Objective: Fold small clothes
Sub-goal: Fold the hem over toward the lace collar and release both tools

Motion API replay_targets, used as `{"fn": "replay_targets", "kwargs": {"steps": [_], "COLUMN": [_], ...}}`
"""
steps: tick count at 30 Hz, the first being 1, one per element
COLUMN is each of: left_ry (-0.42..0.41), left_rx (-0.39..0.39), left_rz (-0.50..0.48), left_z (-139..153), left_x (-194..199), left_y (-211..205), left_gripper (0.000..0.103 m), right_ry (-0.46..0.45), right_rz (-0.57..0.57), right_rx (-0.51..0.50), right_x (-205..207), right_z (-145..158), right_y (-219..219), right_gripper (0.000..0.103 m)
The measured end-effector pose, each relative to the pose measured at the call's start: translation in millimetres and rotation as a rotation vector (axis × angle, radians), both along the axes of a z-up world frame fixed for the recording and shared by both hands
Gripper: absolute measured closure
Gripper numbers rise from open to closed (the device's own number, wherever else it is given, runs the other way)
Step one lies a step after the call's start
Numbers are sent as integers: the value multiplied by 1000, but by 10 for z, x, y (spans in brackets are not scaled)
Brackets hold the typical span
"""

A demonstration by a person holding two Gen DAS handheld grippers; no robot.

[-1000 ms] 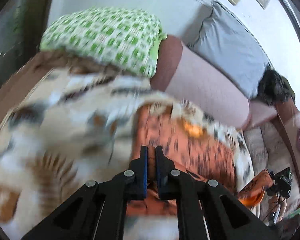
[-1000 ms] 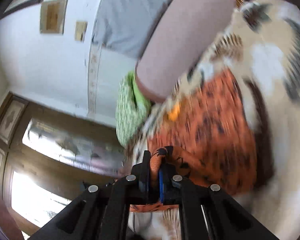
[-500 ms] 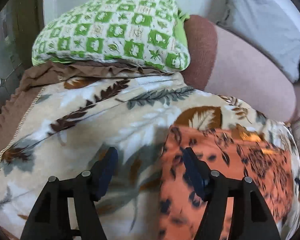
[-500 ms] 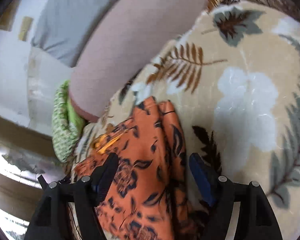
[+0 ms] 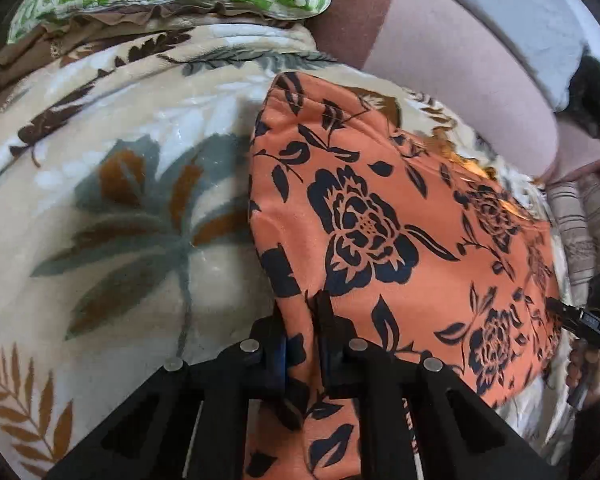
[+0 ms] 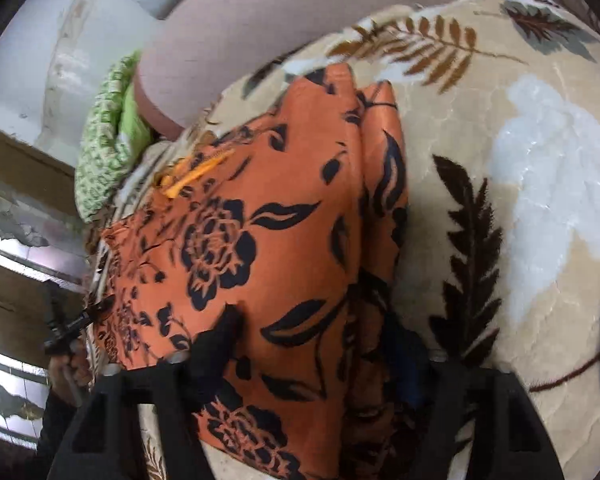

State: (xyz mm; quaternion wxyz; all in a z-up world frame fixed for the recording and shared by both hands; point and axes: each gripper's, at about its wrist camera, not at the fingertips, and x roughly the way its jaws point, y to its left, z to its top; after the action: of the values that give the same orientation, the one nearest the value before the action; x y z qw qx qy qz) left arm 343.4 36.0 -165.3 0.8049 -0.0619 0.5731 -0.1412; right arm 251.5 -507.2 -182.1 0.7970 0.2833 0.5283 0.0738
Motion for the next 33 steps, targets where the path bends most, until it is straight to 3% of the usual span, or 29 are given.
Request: {"fn": "replay_targets", "kwargs": {"steps": [1,4,7,10,14,17,19,22,23,24,26,27,28,29,30,31,32,33], "left_ry": [-3,8,-20,-109,-214,-209,-195,-187,-193,-158,-37,-7,-6,-18,-14,-3,15,1], "left_rx": [19,37,23,18,7,-15,-27,-42,-1,88,171,169,158,135,126,123,116,113], "left_rz": [1,23,47,52,35,38,31,-30,-59,-90,-128,-127,-113,-95,-80,-70,-75,-81], "left_z": [6,78,310,738,1346,1474,1413,1081,903,670,283,218,211,243,257,261,271,296], "left_x": [-3,-31,-57,-214,-647,-1152,-1380,-1433,-1362,-1248,-1065,-1031,-1015,-1005,-995,-992,-996,-996], "left_y": [-40,-80,-53,-19,113,335,410,330,238,119,1,1,22,70,112,148,202,241], "left_gripper": [91,92,94,98,98,98,98,95,95,95,94,94,90,80,71,52,45,45], "right_ry": [3,6,-27,-87,-139,-143,-124,-10,15,73,100,90,64,57,55,45,33,13], "right_rz": [-11,-20,-34,-37,-5,1,3,-12,-18,-45,-101,-109,-97,-84,-72,-62,-67,-84], "right_rx": [5,6,31,47,43,76,76,32,31,82,133,135,136,112,76,30,1,-36], "right_x": [11,4,-16,-129,-422,-831,-1137,-1328,-1339,-1367,-1435,-1470,-1514,-1540,-1564,-1594,-1608,-1634], "right_z": [2,63,268,634,1086,1211,1156,635,489,216,31,29,85,136,187,269,335,436], "right_y": [-17,11,73,105,284,397,403,346,321,262,202,192,196,203,203,188,158,122], "right_gripper": [70,79,82,83,83,83,83,79,79,78,70,53,35,31,31,31,31,31]}}
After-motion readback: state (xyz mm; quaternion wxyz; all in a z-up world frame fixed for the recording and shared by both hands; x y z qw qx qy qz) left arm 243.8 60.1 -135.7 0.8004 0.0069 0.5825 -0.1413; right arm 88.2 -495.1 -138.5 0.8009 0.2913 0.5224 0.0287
